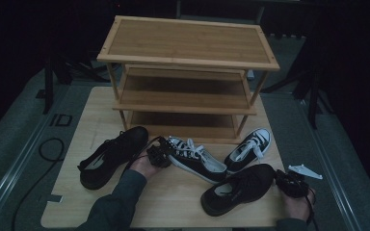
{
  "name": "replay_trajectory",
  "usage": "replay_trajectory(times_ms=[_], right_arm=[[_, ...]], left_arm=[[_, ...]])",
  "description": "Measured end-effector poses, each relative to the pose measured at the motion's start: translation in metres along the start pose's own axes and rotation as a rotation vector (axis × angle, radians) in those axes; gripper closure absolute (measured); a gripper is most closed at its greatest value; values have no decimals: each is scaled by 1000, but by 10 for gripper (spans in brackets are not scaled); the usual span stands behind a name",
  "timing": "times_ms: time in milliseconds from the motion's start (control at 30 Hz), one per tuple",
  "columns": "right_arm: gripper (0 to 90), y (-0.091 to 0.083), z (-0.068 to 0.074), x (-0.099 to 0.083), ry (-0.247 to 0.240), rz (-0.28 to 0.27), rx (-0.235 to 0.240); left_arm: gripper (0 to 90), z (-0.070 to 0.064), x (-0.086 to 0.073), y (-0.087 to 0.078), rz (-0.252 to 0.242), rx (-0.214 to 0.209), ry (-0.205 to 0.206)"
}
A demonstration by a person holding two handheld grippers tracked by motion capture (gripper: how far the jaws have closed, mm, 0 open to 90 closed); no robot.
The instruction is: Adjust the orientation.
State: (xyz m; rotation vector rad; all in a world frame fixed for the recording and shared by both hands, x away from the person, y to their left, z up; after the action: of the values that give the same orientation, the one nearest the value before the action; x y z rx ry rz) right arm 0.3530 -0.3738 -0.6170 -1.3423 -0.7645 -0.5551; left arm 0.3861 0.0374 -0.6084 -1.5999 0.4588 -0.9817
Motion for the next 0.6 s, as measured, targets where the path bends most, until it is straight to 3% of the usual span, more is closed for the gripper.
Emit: replay_trajectory(times_ms=[300,600], right_arm=[[759,0,0,0,0,0,0],[759,0,0,0,-1,0,1]], left_arm=[[900,-1,2,-1,-1,-20,5],[893,-9,7,-19,-29,-10,36]])
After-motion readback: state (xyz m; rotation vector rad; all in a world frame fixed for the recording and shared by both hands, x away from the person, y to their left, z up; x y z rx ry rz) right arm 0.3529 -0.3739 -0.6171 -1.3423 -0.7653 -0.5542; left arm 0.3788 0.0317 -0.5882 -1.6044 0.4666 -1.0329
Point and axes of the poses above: each handheld gripper's, and its own axes: y roughly forward along the jaws, x roughly out of its top, z roughly to its left, the point moved 9 cm from there along y, roughly forward along the jaws
